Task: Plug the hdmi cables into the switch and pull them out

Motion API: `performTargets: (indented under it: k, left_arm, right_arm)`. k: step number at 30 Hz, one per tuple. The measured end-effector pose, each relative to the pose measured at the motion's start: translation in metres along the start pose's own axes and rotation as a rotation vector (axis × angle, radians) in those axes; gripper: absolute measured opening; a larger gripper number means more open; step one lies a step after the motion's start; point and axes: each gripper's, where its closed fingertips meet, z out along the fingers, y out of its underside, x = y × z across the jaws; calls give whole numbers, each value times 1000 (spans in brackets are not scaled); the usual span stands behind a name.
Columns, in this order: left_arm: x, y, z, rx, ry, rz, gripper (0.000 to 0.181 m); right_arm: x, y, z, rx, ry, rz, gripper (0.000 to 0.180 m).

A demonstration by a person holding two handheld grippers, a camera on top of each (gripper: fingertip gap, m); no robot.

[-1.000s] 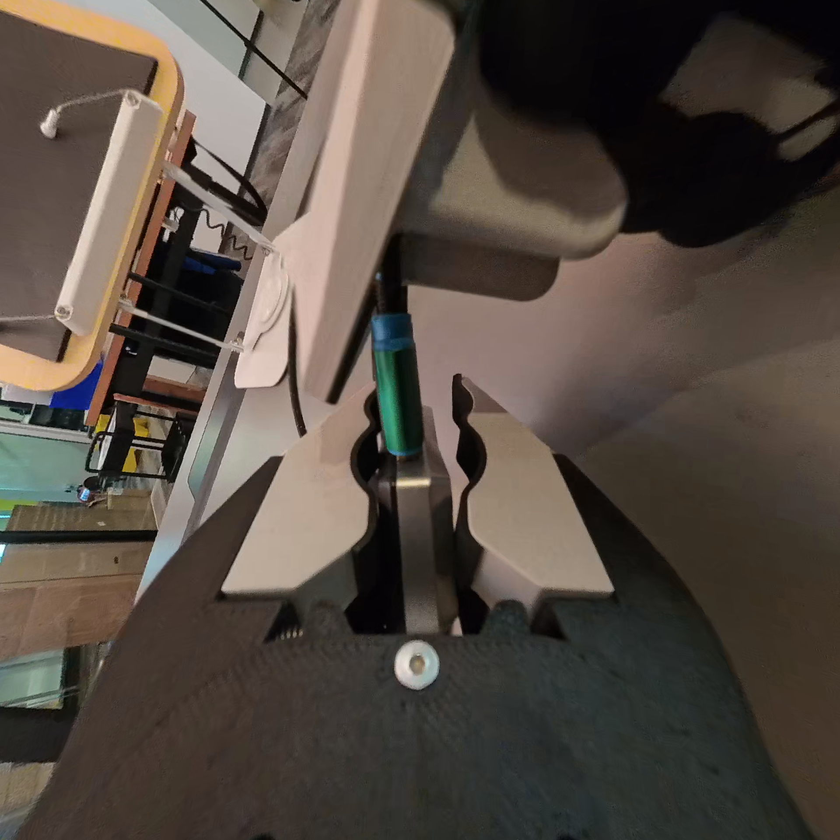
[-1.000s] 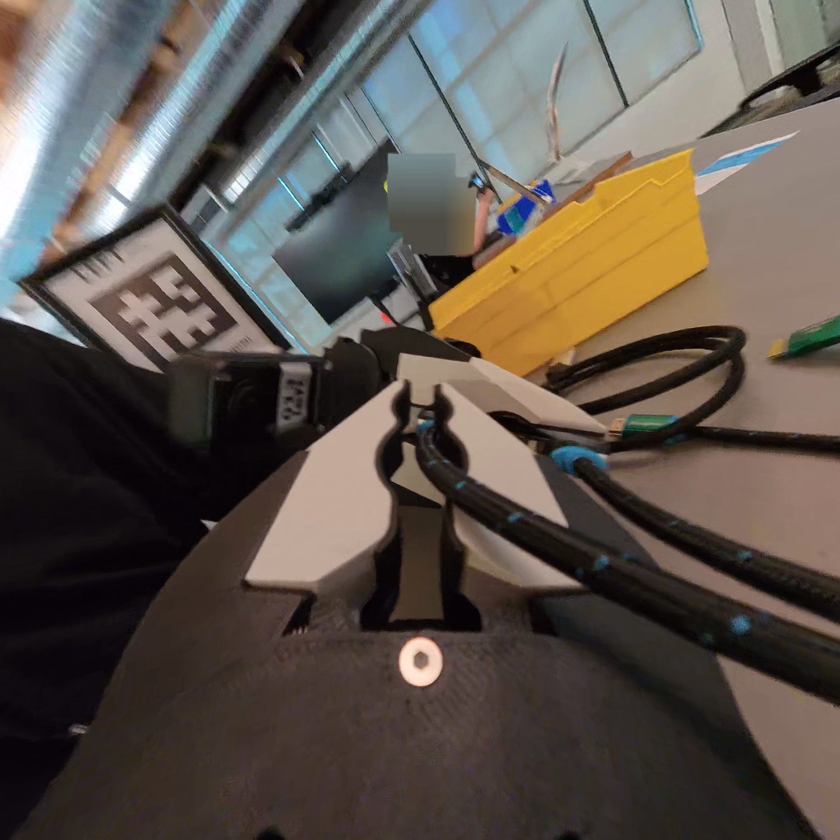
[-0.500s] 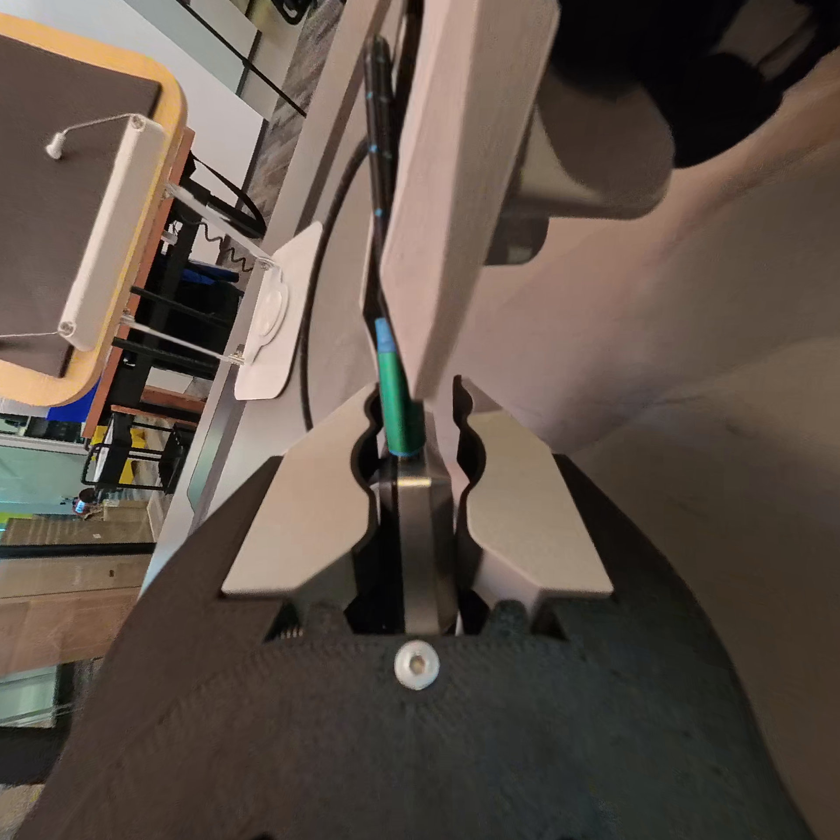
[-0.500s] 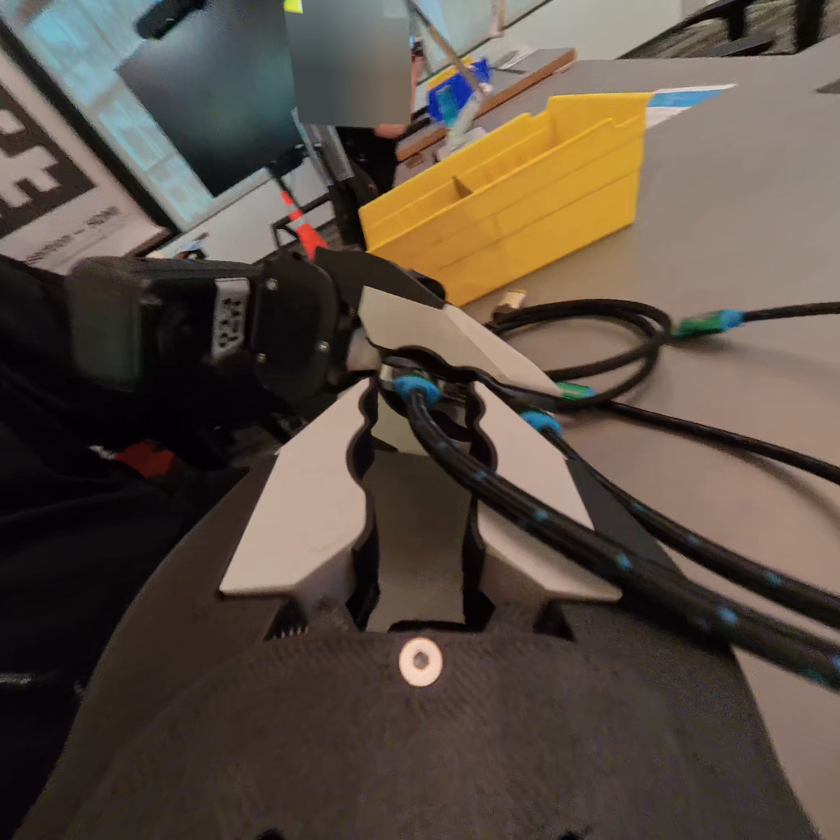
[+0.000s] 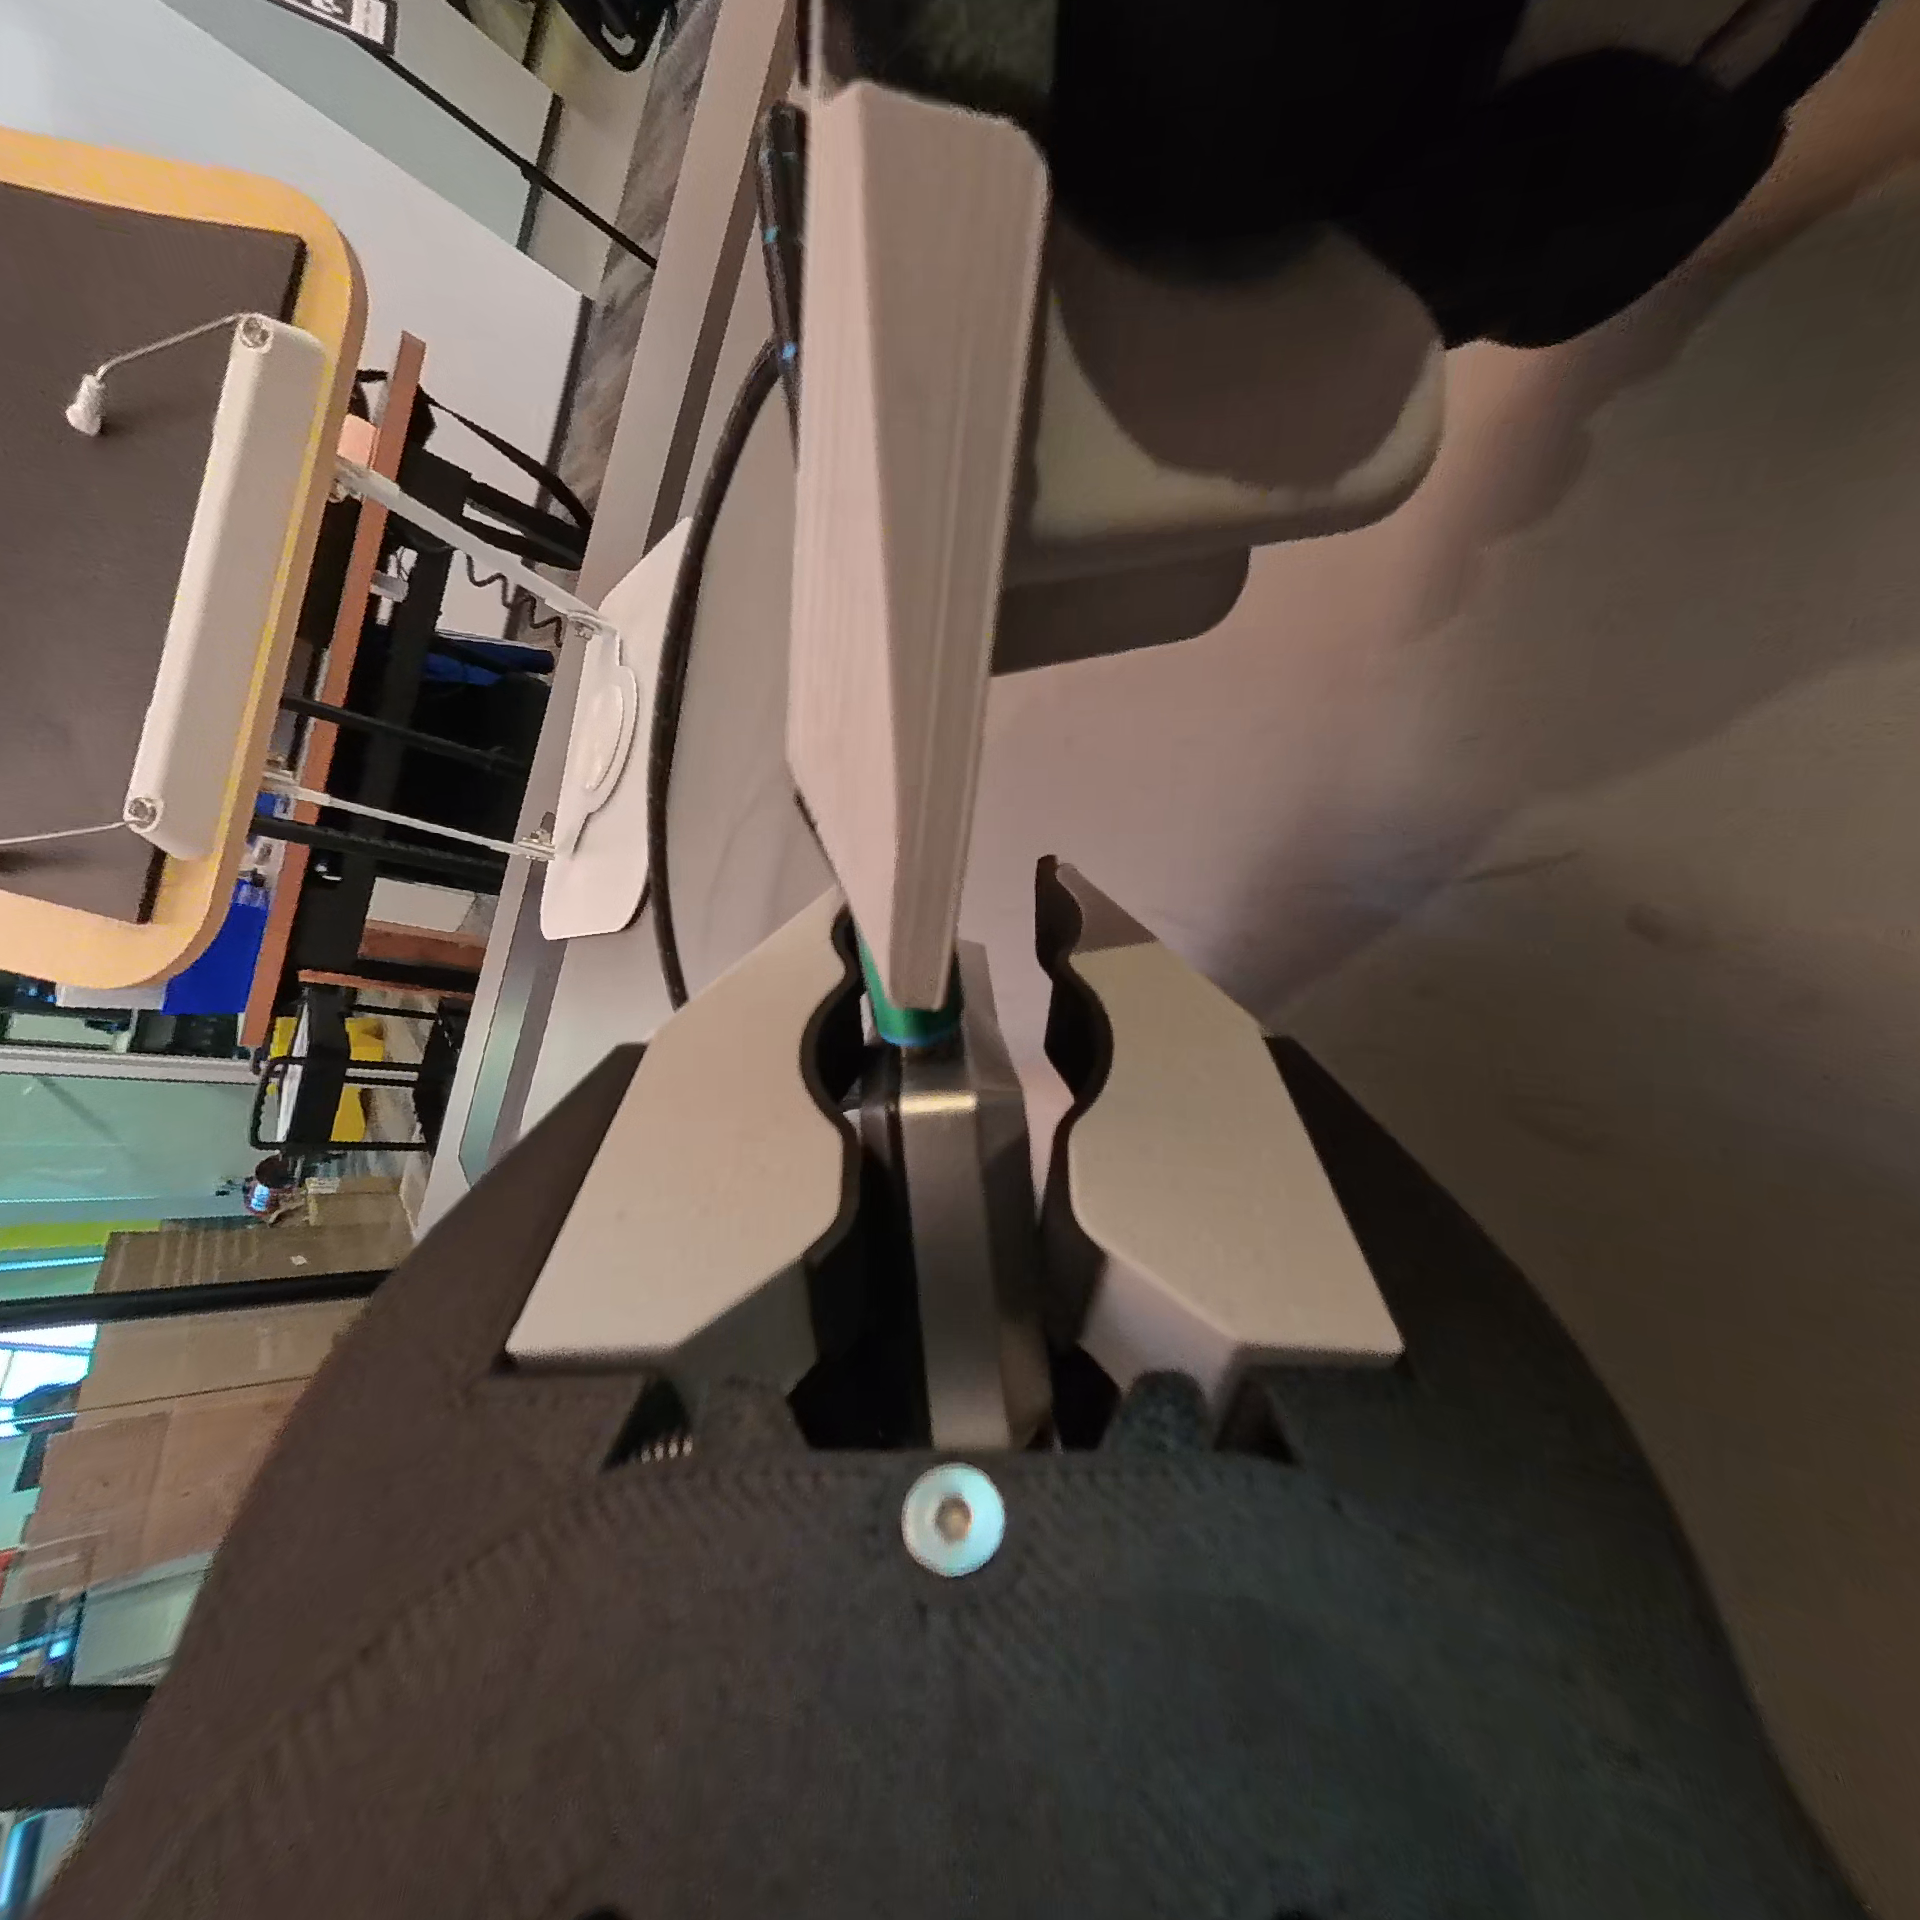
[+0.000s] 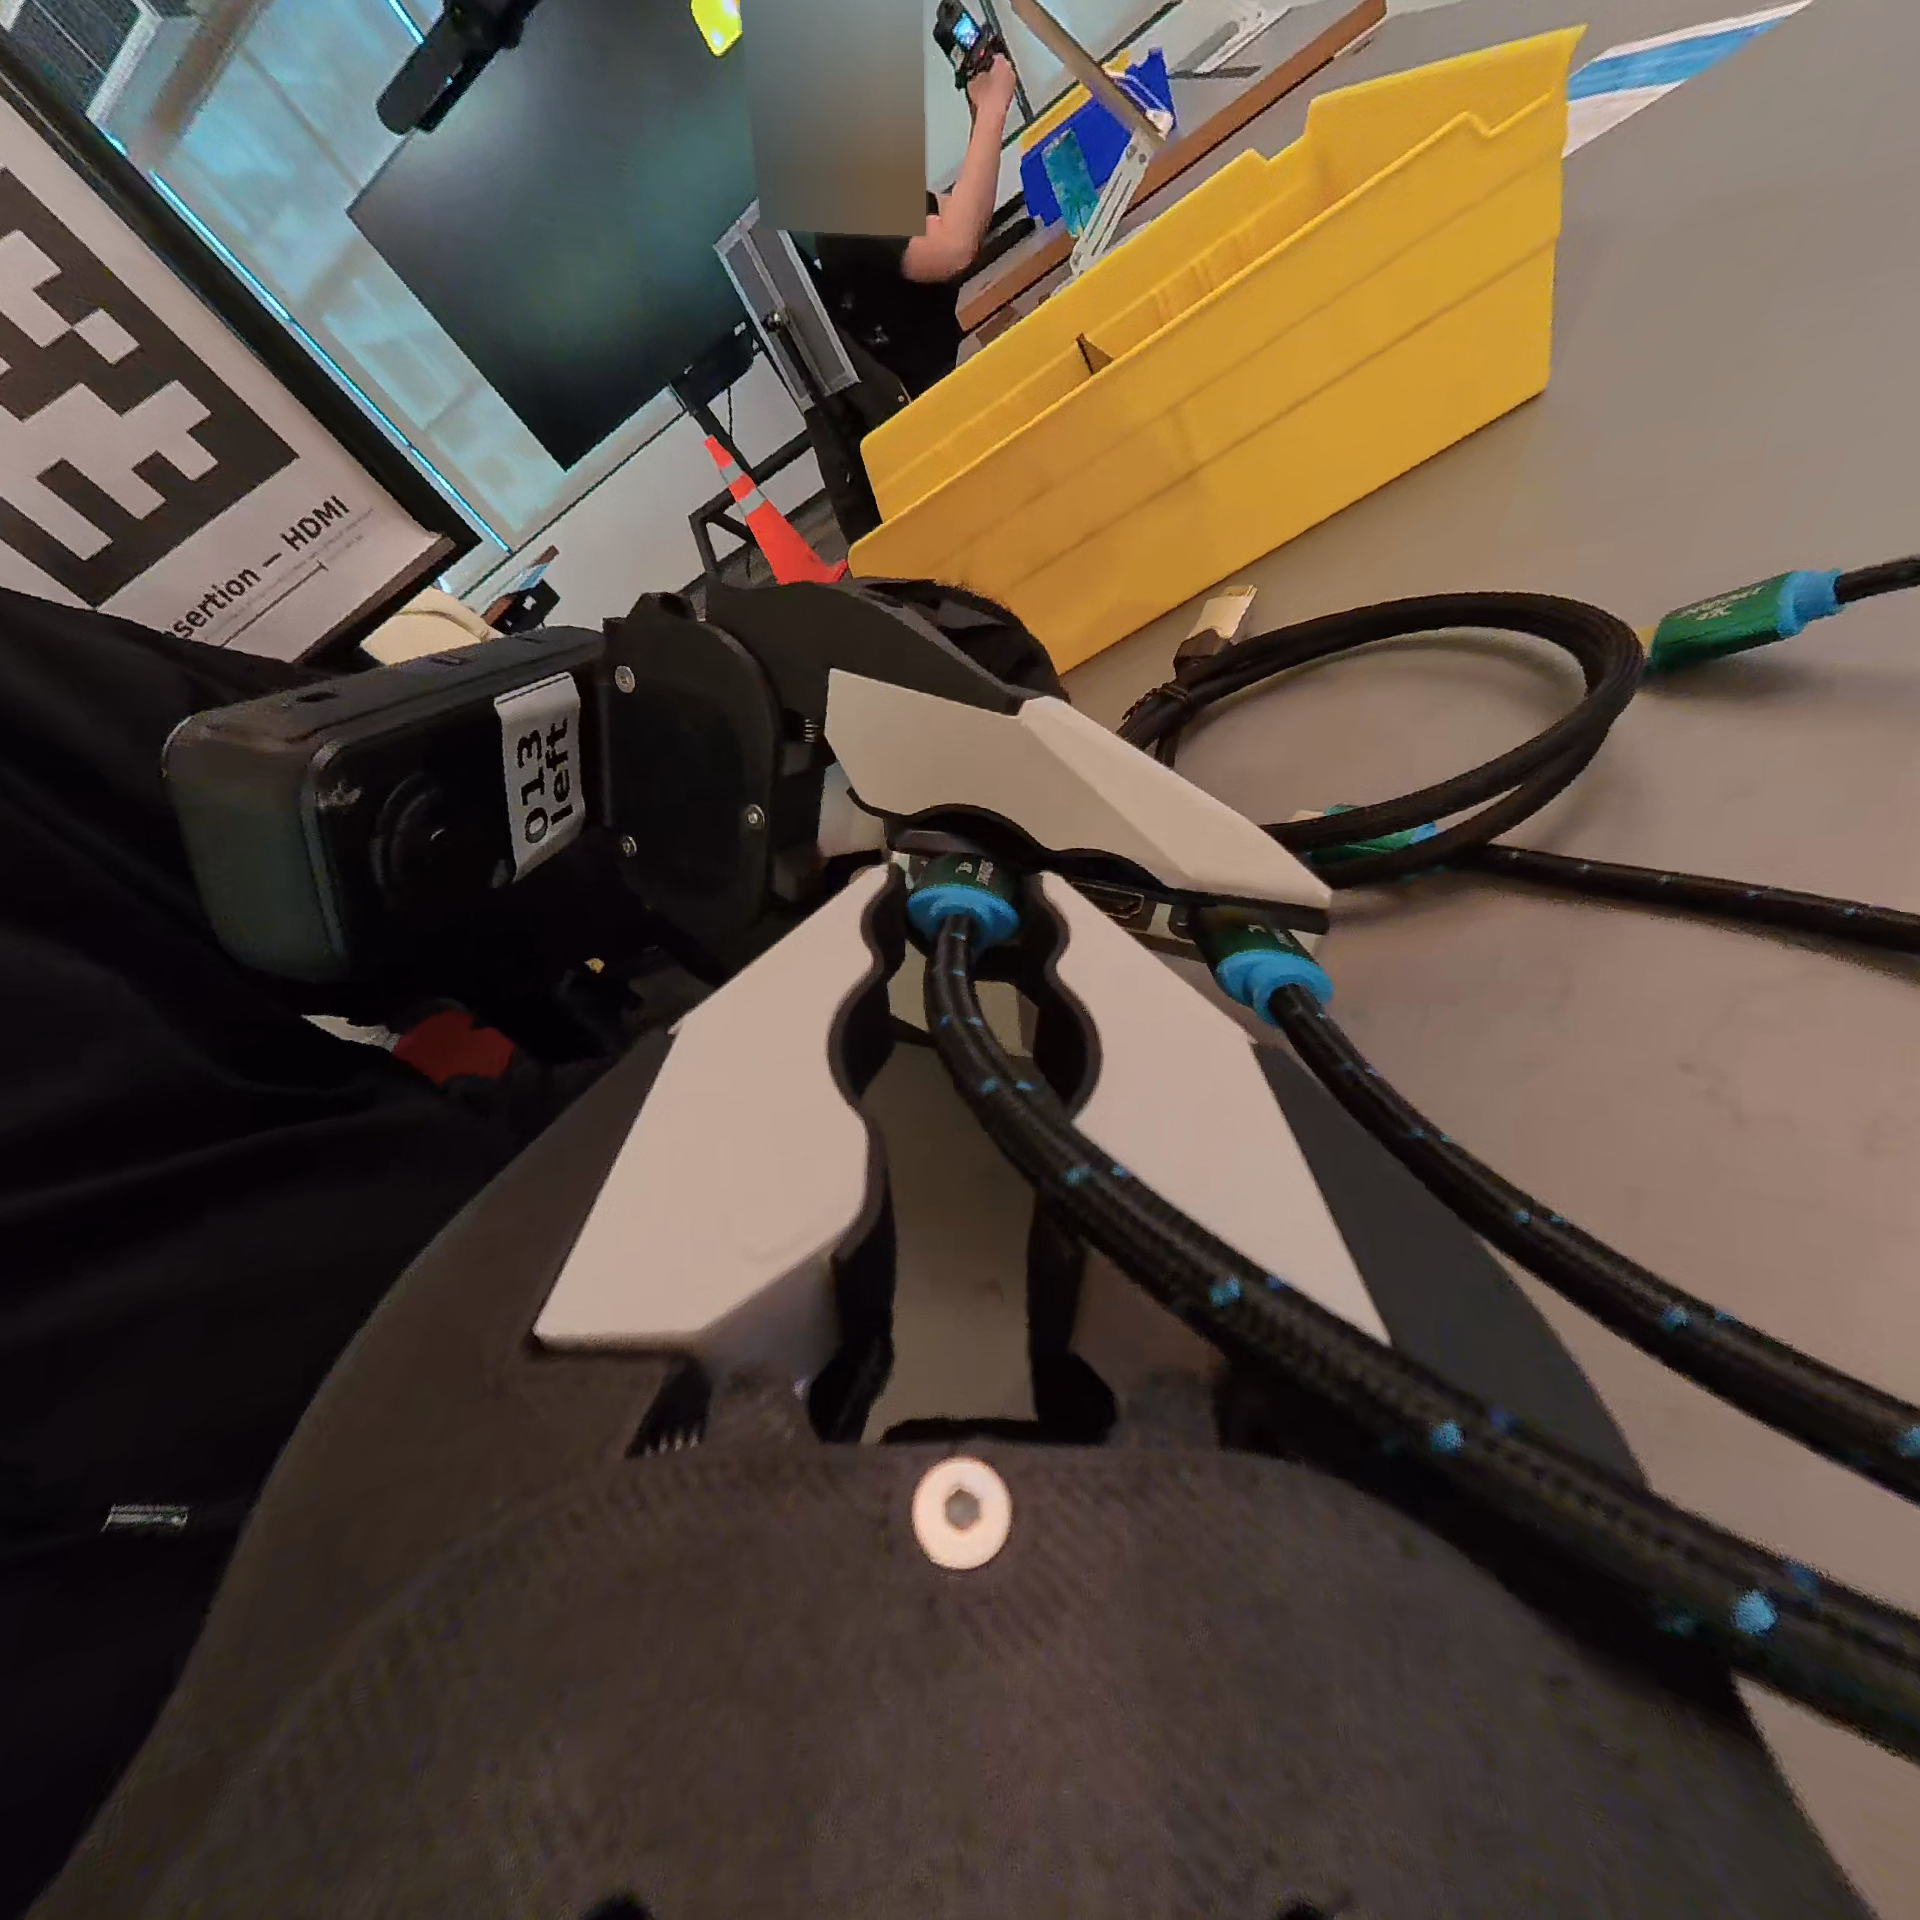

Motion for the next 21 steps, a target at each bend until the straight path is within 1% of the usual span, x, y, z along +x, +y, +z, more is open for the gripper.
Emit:
performTargets:
  k: [2,12,16,18,19,21]
  left_arm:
    - [2,-1,0,2,-2,16,28]
    - [5,0,3,-3,24,-3,29]
    - [5,12,7,-62,24,-1,42]
    - [1,21,9,-86,14,-32,55]
    - [2,21,8,-78,27,-49,55]
    - [5,20,8,-86,29,-16,34]
  right_arm:
    - [-1,3,2,-11,-13,13,22]
    - [2,5,4,-11,15,-10,20]
    - [4,6,4,-5,30,-25,20]
    - [3,5,3,3,34,-29,20]
    - [3,4,2,8,34,-27,20]
    - [2,3,2,17,33,-27,20]
